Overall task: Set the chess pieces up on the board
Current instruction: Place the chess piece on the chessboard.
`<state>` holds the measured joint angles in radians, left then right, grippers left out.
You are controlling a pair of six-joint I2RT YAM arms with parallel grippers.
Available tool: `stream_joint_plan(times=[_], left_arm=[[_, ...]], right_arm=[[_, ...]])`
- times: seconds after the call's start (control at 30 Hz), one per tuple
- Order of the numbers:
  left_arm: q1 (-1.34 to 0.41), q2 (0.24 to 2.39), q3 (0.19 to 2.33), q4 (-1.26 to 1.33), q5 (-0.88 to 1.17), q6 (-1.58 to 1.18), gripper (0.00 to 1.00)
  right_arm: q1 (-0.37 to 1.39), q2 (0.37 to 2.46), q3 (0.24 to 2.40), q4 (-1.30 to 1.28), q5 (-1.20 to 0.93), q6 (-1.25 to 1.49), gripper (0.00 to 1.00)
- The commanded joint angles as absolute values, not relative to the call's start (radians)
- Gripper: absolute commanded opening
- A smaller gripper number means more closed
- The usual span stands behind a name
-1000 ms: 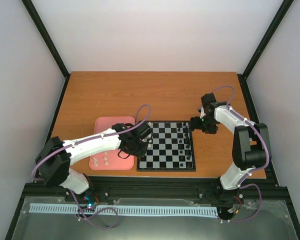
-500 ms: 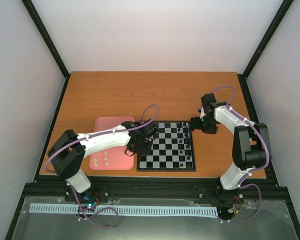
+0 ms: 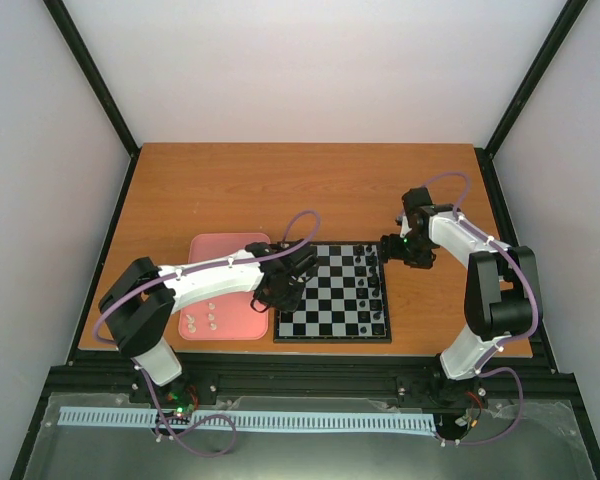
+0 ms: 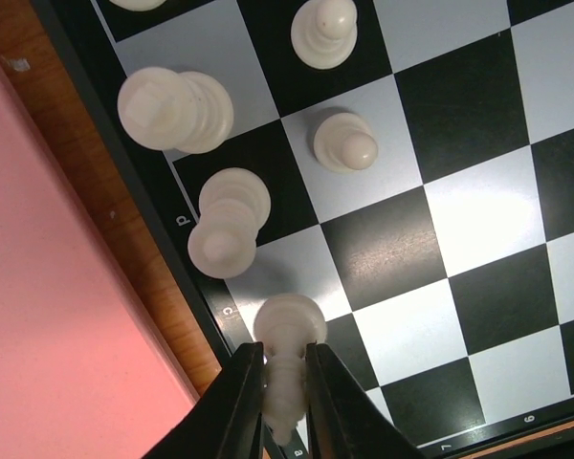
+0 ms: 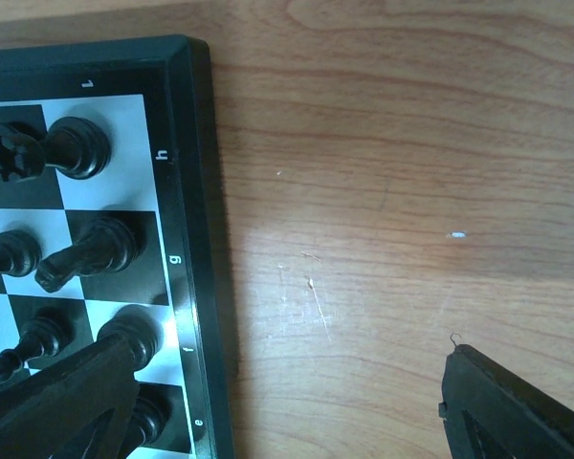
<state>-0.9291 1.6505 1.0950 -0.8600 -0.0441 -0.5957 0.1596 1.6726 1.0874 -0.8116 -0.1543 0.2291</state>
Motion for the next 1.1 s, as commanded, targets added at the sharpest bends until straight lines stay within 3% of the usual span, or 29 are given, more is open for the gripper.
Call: stream_joint_plan(times=[0.0,0.47,0.77,1.07], left_arm=[[-0.943,1.659,1.121,-0.860,-0.044,-0.583,0.17],[-0.943,1.669,1.135,-0.855,-0.043,-0.567,0.19],[-0.943,1.618,1.136,-0.859,-0.034,-0.558,0.27],[-0.943,1.469,1.147,-0.899,-0.043,-0.545,0.49]], right_arm=[[0.166,1.669,1.072,-0.799,-0.161,0.236,1.00],[0.166,1.666,1.071,-0.799,-0.161,0.235,1.00],[0.166,1.667,1.073,-0.798,-0.166,0.235,1.00],[0.166,1.669,1.084,-0.799,-0.168,0.232,1.00]])
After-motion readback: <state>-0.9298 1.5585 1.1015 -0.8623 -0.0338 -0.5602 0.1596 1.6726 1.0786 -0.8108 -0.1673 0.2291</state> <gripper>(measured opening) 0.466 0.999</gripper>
